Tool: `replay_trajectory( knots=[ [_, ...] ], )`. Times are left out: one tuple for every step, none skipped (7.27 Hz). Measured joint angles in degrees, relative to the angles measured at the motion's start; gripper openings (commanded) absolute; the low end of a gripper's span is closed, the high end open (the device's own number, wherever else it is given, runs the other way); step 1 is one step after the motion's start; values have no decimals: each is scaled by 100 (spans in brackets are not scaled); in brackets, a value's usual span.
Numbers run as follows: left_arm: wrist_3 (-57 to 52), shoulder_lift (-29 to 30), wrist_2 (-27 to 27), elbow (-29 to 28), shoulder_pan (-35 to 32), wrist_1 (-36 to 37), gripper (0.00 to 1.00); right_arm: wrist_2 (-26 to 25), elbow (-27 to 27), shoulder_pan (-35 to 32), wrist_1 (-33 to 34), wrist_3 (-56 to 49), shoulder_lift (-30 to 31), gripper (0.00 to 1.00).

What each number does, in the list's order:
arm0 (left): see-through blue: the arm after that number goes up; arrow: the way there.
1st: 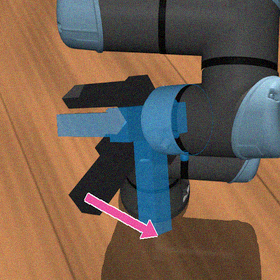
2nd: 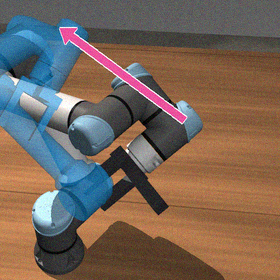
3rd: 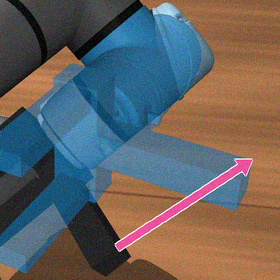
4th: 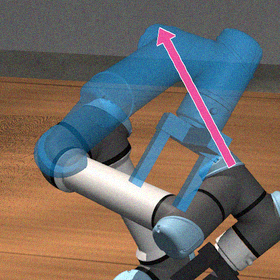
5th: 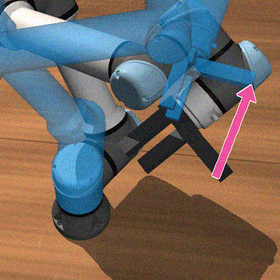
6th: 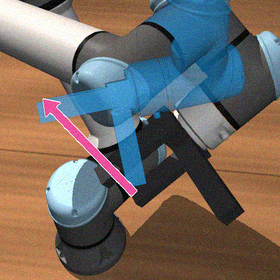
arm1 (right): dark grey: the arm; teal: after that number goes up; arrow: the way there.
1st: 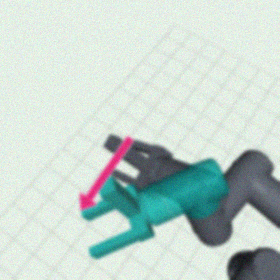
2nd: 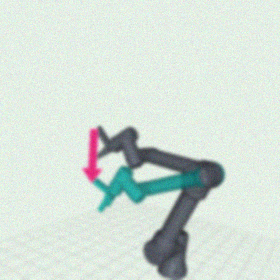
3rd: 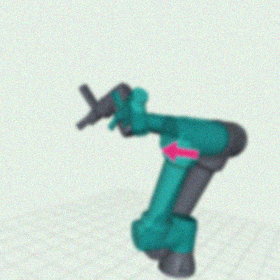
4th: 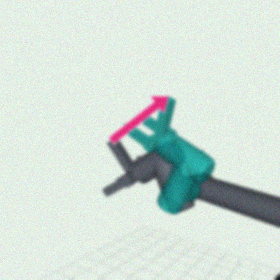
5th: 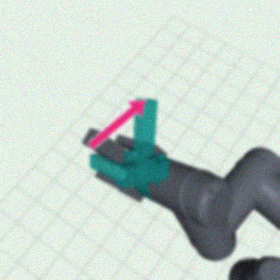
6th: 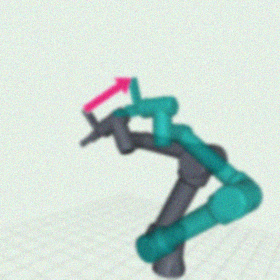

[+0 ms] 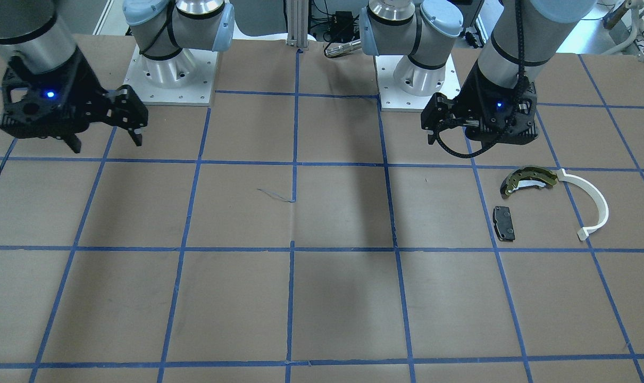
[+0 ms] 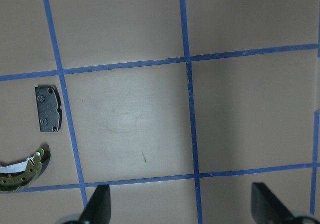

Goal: Place bearing gear from tray to pile

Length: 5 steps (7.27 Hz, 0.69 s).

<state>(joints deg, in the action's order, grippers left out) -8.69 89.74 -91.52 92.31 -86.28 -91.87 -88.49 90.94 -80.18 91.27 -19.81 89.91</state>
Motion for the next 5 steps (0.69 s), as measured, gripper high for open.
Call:
replay_trajectory(
  knots=[
    [-1, 1, 1, -1, 4, 2, 100, -39, 5, 644, -23, -877, -119, 100],
    [-1, 3, 2, -1, 3, 2, 100, -119, 4, 1302, 13, -1902, -350, 100],
    [-1, 3, 0, 0, 2, 0, 100, -204, 7, 1891, 143, -2902, -564, 100],
    [-1, 1, -4, 1, 2, -1, 100, -261, 14, 2422, 481, -3690, -834, 100],
    [-1, 2, -5, 0, 2, 0, 100, -309, 17, 2928, 1033, -4158, -1251, 100]
  ],
)
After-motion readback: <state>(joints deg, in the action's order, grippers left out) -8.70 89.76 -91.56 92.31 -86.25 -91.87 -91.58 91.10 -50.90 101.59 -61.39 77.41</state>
